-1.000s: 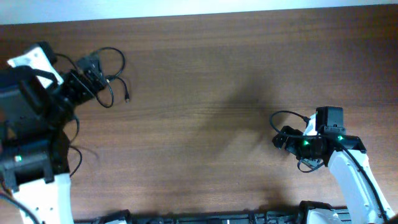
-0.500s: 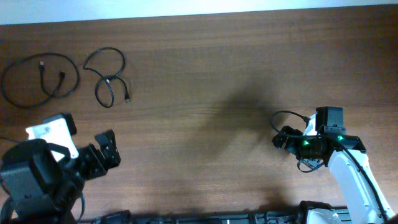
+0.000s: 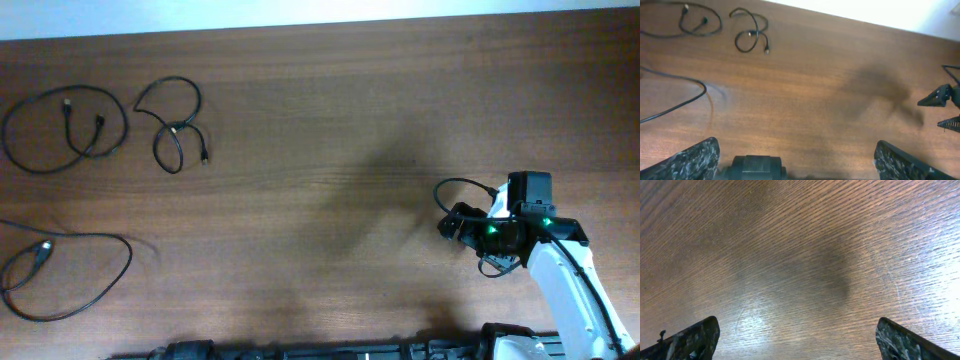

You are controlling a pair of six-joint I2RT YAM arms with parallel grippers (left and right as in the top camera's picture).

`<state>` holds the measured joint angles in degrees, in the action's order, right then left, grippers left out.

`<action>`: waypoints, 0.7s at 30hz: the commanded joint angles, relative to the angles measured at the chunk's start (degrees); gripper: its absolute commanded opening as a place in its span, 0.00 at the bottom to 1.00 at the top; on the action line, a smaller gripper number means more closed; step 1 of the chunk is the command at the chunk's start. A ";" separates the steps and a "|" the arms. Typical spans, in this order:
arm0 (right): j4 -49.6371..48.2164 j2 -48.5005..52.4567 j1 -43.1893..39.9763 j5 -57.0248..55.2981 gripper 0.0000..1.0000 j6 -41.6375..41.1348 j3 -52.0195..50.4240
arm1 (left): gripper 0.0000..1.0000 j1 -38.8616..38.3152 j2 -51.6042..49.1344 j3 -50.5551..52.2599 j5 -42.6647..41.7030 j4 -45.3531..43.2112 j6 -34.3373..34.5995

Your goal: Untangle cables

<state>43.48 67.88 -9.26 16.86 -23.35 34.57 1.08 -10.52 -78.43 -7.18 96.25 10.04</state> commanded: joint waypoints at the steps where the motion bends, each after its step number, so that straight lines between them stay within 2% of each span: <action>1: 0.02 0.00 0.42 0.09 0.99 0.61 0.22 | 0.99 -0.28 4.00 0.00 -0.48 0.33 -0.72; 9: 0.02 0.00 0.42 0.07 0.99 0.61 0.22 | 0.99 -0.35 10.25 0.00 -0.48 0.46 -0.70; 17: 0.02 0.00 0.42 0.09 0.99 0.61 0.22 | 0.99 -4.39 10.10 -1.44 -0.48 0.44 -0.72; 21: 0.02 0.00 0.42 0.07 0.99 0.61 0.22 | 0.99 -3.48 10.10 -1.44 -0.48 0.44 -0.72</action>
<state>43.51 67.88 -9.26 16.84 -23.35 34.57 -3.03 -0.78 -79.64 -7.44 96.68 10.04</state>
